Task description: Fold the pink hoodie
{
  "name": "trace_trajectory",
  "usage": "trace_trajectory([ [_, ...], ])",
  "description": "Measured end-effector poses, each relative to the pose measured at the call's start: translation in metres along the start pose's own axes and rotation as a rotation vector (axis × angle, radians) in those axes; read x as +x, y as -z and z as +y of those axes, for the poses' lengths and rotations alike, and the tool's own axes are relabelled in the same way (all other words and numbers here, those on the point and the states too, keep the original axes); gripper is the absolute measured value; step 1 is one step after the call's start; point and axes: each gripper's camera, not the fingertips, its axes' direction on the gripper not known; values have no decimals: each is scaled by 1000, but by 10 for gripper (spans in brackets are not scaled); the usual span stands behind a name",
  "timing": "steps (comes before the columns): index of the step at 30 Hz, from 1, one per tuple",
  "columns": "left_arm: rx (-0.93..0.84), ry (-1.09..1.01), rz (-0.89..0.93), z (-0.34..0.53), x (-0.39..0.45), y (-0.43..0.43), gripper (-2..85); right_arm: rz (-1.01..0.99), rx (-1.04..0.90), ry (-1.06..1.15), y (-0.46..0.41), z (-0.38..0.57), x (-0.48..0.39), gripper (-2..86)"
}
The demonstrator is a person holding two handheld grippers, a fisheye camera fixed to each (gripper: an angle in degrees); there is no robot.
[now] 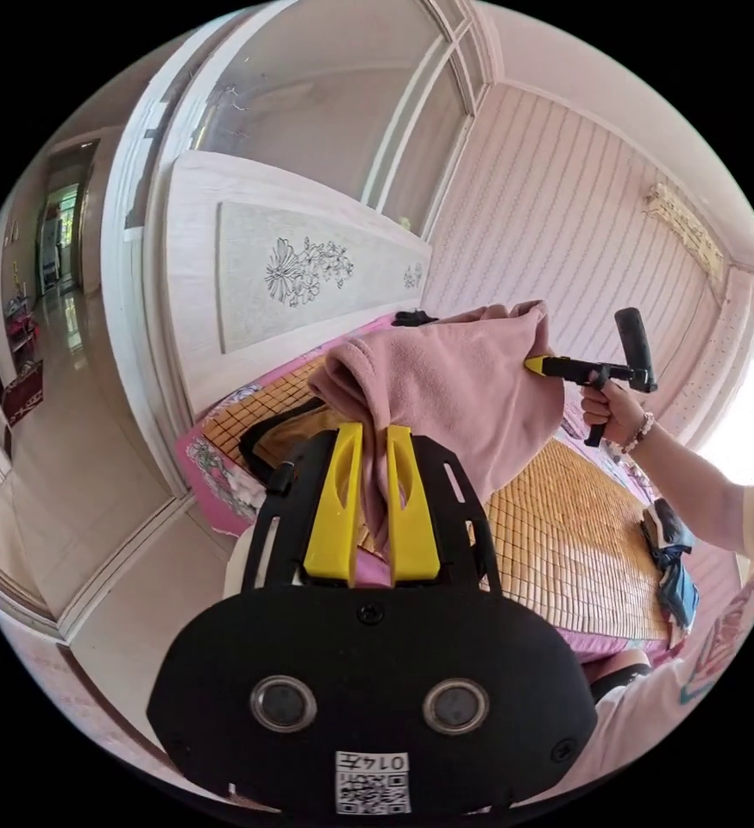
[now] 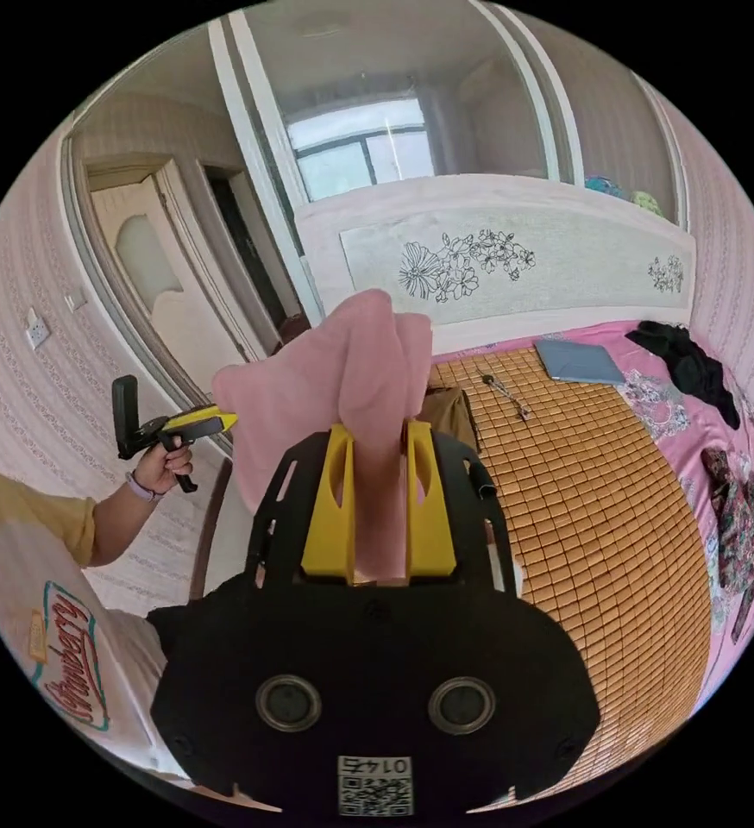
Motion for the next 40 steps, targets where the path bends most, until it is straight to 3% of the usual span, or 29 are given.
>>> trace_trajectory([
  [2,-105,179,23,-15,-63,-43,57,4,-125,-115,-51,-34,26,110],
  [5,-96,357,91,-1,-111,-65,40,80,-253,-244,-119,-37,45,96],
  [10,-183,163,102,19,-69,-109,-5,160,-352,-203,-177,-24,46,62],
  [13,-279,139,55,40,-59,-145,-9,150,-322,-202,-173,-14,44,49],
  [14,-237,171,82,50,-58,-147,-9,149,-318,-193,-170,-12,42,47],
  [20,-158,117,39,79,-35,-133,-10,114,-197,-159,-101,72,4,25],
  [23,-156,112,40,92,-19,-119,-10,295,-101,-154,-47,169,-30,20],
  [27,-103,-38,95,114,37,-87,-10,587,-233,-365,24,327,-73,11],
  [31,-99,-237,262,133,129,-70,-10,961,-313,-539,118,452,-138,-1],
  [34,-96,-468,425,139,210,-79,-10,1160,-261,-722,193,521,-178,-7],
  [40,-114,-826,763,145,412,-106,-10,1228,-18,-1063,310,650,-250,10],
])
